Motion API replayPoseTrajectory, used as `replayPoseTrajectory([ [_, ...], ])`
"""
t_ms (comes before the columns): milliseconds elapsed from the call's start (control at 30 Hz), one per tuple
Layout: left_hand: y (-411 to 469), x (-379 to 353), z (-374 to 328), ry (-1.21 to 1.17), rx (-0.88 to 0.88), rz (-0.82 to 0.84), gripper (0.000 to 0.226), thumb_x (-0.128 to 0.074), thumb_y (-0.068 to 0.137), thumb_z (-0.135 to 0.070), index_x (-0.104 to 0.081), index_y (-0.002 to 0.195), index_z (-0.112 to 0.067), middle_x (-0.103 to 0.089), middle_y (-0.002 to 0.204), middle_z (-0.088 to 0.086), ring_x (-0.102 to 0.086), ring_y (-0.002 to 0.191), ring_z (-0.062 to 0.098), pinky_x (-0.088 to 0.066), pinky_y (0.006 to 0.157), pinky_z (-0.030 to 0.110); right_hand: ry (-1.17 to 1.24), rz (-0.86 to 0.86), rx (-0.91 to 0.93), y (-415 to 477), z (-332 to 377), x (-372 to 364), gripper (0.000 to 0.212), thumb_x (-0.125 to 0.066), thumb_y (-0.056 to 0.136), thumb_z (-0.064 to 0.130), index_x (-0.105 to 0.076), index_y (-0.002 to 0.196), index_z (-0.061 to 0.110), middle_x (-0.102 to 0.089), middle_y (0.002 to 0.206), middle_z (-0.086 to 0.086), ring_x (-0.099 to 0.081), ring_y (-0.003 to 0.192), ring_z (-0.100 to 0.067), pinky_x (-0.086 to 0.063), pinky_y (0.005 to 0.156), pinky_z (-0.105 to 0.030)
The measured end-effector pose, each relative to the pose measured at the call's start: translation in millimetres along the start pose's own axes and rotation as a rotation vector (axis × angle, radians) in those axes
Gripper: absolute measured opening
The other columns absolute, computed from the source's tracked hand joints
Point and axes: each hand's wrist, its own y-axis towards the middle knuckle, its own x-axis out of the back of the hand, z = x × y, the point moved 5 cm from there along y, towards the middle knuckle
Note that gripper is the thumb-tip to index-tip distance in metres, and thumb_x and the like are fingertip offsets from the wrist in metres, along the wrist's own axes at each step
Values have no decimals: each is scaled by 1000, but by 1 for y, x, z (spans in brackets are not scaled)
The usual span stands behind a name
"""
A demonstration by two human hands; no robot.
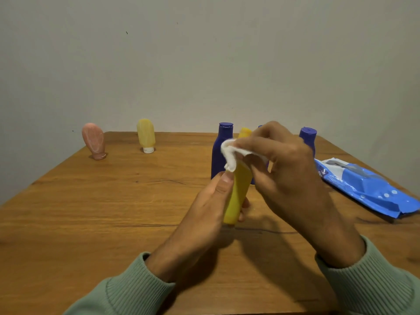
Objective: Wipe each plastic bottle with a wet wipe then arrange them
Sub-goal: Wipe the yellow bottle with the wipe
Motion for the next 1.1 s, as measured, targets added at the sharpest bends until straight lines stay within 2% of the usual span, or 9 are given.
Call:
replayPoseTrajectory([
  [133, 1, 2, -1, 1, -33, -35, 46, -31, 87, -61, -61, 103, -29, -69, 88, 0, -67, 78, 12, -51, 66, 23, -23, 131, 42, -2, 8, -10, 25, -63, 81, 14, -69, 104, 19, -56, 96, 0, -54, 85, -16, -49, 71, -45],
  [333, -1, -3, -8, 94, -121, 2, 38, -30, 96, -51, -59, 110, -30, -65, 96, 5, -64, 88, 19, -55, 77, 36, -58, -117, -24, 2, -6, 11, 26, -59, 83, 21, -67, 107, 16, -48, 92, 7, -46, 80, -5, -49, 67, -37],
  [533, -1, 0, -7, -11, -79, -13, 43, -31, 94, -54, -58, 114, -27, -69, 98, 7, -66, 83, 17, -56, 76, 32, 46, -180, -93, 1, -11, 12, 25, -66, 84, 7, -69, 106, 17, -62, 93, 3, -54, 80, -2, -42, 68, -5],
  [633, 1, 4, -6, -169, -17, -49, 55, -32, 93, -55, -57, 120, -15, -70, 95, 11, -65, 79, 23, -54, 73, 37, 194, -90, -210, 2, -14, 5, 22, -70, 82, 10, -69, 99, 25, -61, 86, 17, -58, 83, 6, -44, 68, -5],
  [733, 2, 9, -5, -302, 23, -104, 56, -34, 92, -56, -60, 120, -14, -71, 96, 14, -66, 81, 27, -51, 76, 45, 243, 111, -291, -1, -11, -7, 20, -71, 81, 15, -70, 96, 28, -60, 87, 22, -57, 84, 6, -46, 67, -5],
  [867, 3, 12, -1, -477, 122, -173, 56, -42, 89, -55, -60, 121, -13, -74, 102, 13, -71, 88, 24, -56, 78, 40, 208, 306, -217, -2, 3, -15, 19, -70, 80, 14, -73, 96, 24, -63, 91, 16, -58, 82, 1, -51, 68, -13],
  [967, 5, 14, 3, -618, 201, -235, 53, -56, 88, -43, -56, 126, -6, -73, 106, 15, -70, 98, 25, -55, 84, 40, 188, 504, -164, -5, 10, -21, 19, -70, 81, 14, -73, 96, 25, -62, 89, 18, -57, 83, 3, -50, 70, -14],
  [1033, 6, 16, 5, -737, 250, -265, 52, -61, 85, -36, -55, 126, -4, -73, 106, 16, -70, 99, 27, -54, 88, 43, 191, 446, -159, -2, 7, -16, 21, -68, 81, 12, -72, 97, 26, -63, 88, 18, -58, 84, 3, -49, 72, -12],
  [1100, 6, 21, 4, -811, 253, -289, 38, -57, 90, -32, -57, 116, -5, -76, 92, 15, -71, 85, 27, -53, 81, 41, 213, 292, -214, 2, -1, -5, 22, -67, 80, 14, -71, 97, 28, -62, 87, 21, -58, 85, 4, -48, 71, -9],
])
